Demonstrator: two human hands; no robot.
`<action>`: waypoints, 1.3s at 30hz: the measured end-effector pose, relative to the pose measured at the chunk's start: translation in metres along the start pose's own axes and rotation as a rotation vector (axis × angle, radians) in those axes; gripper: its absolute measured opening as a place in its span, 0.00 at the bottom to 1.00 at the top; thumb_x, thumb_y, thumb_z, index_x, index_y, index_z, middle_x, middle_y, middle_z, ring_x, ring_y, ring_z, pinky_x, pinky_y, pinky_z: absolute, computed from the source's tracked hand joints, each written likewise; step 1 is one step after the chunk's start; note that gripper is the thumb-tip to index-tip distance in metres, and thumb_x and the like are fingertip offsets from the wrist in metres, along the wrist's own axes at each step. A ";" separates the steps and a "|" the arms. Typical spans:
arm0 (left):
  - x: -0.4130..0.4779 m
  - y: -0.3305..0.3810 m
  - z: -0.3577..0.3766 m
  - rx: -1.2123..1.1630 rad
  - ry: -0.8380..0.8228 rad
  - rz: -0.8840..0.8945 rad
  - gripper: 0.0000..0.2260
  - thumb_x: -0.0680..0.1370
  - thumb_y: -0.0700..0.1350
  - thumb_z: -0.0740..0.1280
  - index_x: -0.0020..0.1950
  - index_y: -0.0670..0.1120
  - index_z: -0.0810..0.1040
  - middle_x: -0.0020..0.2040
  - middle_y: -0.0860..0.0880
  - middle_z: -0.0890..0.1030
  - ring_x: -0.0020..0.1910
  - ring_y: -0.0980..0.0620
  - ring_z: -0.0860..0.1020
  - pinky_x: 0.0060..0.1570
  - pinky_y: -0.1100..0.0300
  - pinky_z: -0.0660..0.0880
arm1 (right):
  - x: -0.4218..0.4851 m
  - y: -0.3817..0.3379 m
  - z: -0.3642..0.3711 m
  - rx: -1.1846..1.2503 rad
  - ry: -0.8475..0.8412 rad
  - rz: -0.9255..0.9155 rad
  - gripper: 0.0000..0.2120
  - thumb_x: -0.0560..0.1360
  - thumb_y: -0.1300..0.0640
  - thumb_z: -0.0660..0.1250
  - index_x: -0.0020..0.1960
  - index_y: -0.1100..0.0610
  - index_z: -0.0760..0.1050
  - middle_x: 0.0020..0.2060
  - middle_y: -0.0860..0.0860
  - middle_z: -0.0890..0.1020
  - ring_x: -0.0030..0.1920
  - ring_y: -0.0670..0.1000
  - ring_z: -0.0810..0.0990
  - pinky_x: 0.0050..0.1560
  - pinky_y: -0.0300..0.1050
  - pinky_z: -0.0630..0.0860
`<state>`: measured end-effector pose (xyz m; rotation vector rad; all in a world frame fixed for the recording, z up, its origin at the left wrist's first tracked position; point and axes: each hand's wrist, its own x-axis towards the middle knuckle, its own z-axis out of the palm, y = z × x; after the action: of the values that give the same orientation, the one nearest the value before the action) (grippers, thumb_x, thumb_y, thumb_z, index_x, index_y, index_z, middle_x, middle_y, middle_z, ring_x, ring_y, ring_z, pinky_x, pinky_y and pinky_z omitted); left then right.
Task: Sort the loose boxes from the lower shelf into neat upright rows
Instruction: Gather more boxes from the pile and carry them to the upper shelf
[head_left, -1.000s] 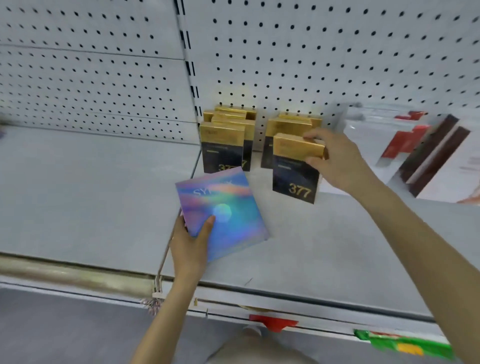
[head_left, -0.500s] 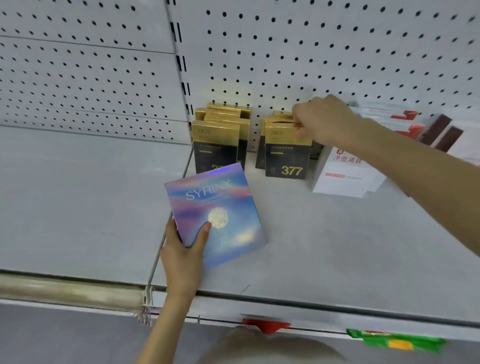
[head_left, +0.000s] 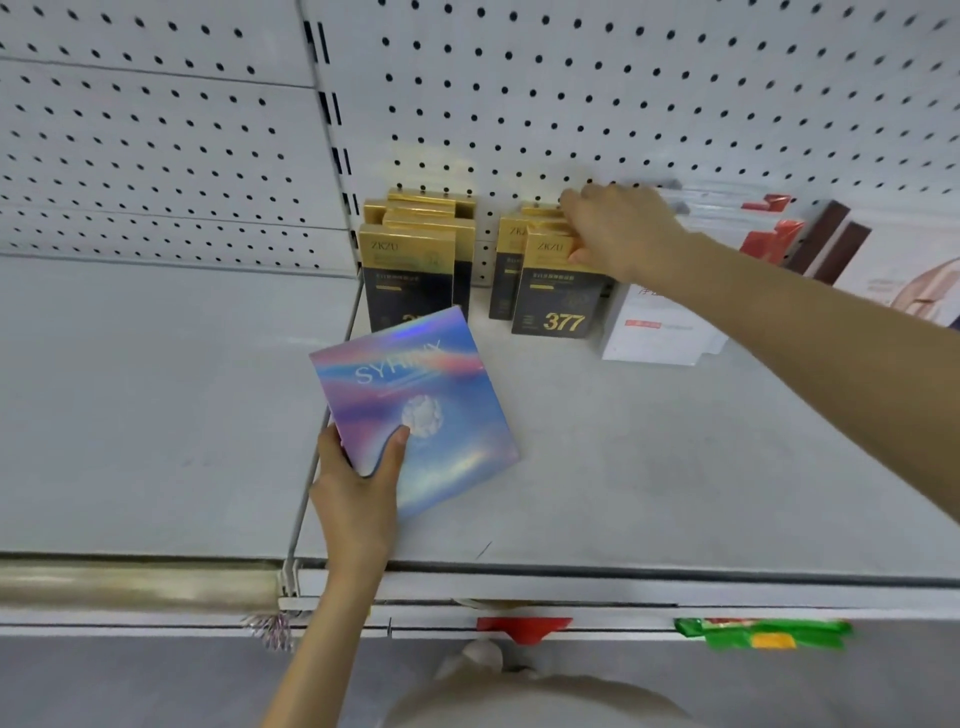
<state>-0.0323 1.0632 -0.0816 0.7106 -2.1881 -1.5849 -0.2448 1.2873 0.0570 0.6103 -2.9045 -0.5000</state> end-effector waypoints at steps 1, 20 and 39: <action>0.001 0.000 0.000 0.002 -0.001 -0.004 0.23 0.73 0.52 0.71 0.64 0.44 0.71 0.54 0.50 0.80 0.47 0.53 0.76 0.45 0.62 0.71 | 0.000 -0.001 0.002 0.004 0.005 0.010 0.21 0.74 0.53 0.70 0.59 0.63 0.68 0.50 0.60 0.77 0.51 0.63 0.78 0.45 0.57 0.73; -0.047 0.051 0.034 -0.243 -0.284 0.104 0.12 0.74 0.54 0.63 0.45 0.45 0.72 0.34 0.53 0.73 0.29 0.61 0.69 0.30 0.66 0.66 | -0.210 -0.060 0.035 1.515 -0.328 0.454 0.19 0.74 0.50 0.69 0.63 0.51 0.68 0.55 0.48 0.79 0.53 0.48 0.80 0.53 0.42 0.78; -0.197 0.135 0.244 0.122 -1.086 0.397 0.12 0.71 0.58 0.71 0.45 0.51 0.81 0.37 0.57 0.84 0.37 0.54 0.82 0.47 0.44 0.80 | -0.428 0.127 0.108 1.680 0.447 1.046 0.14 0.69 0.63 0.74 0.52 0.55 0.75 0.40 0.44 0.85 0.41 0.44 0.82 0.43 0.39 0.79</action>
<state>-0.0313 1.4001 -0.0280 -0.7437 -2.8519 -1.8196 0.0772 1.6044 -0.0256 -0.6836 -2.0201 1.8902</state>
